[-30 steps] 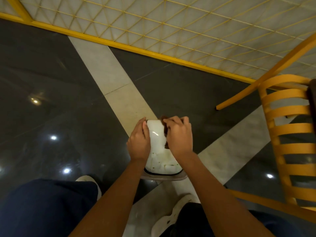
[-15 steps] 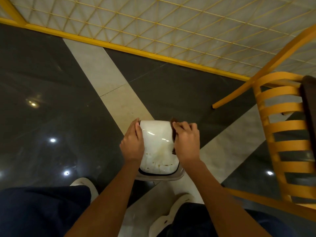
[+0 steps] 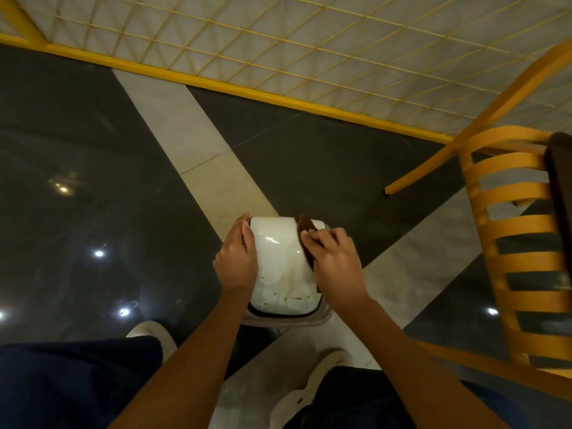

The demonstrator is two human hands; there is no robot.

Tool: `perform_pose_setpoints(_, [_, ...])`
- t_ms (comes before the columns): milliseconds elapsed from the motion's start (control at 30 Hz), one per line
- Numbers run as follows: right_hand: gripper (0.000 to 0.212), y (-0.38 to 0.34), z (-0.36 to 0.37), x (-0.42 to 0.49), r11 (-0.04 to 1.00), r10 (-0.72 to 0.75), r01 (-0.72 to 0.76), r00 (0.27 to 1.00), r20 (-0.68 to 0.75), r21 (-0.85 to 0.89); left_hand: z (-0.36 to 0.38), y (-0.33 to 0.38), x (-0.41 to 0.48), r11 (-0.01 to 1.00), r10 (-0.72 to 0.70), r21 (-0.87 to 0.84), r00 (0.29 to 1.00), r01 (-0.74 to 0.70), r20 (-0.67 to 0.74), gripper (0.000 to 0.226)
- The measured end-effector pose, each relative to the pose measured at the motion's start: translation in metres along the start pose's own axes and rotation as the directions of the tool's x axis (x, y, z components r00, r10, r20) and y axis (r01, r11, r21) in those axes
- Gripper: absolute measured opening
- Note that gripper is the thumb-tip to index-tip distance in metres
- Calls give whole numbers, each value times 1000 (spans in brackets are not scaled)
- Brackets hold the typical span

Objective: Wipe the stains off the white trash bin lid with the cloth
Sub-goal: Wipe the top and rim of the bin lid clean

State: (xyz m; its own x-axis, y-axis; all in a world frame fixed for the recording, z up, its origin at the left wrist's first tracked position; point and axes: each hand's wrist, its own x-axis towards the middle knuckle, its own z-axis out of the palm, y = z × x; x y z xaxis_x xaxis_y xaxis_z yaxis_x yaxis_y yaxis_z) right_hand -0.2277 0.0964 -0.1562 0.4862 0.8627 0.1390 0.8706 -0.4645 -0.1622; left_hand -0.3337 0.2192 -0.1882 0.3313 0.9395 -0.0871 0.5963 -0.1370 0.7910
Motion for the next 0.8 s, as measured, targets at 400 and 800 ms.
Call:
perform_pose_setpoints(400, [42, 20, 5, -1, 990, 140, -138, 986, -87, 28, 0, 0, 0, 1000, 4, 4, 1000, -4, 0, 39])
perform_pose_setpoints(800, [46, 17, 6, -8, 1000, 2, -6, 992, -128, -31, 2, -1, 1, 1000, 16, 21, 1000, -16, 0, 43])
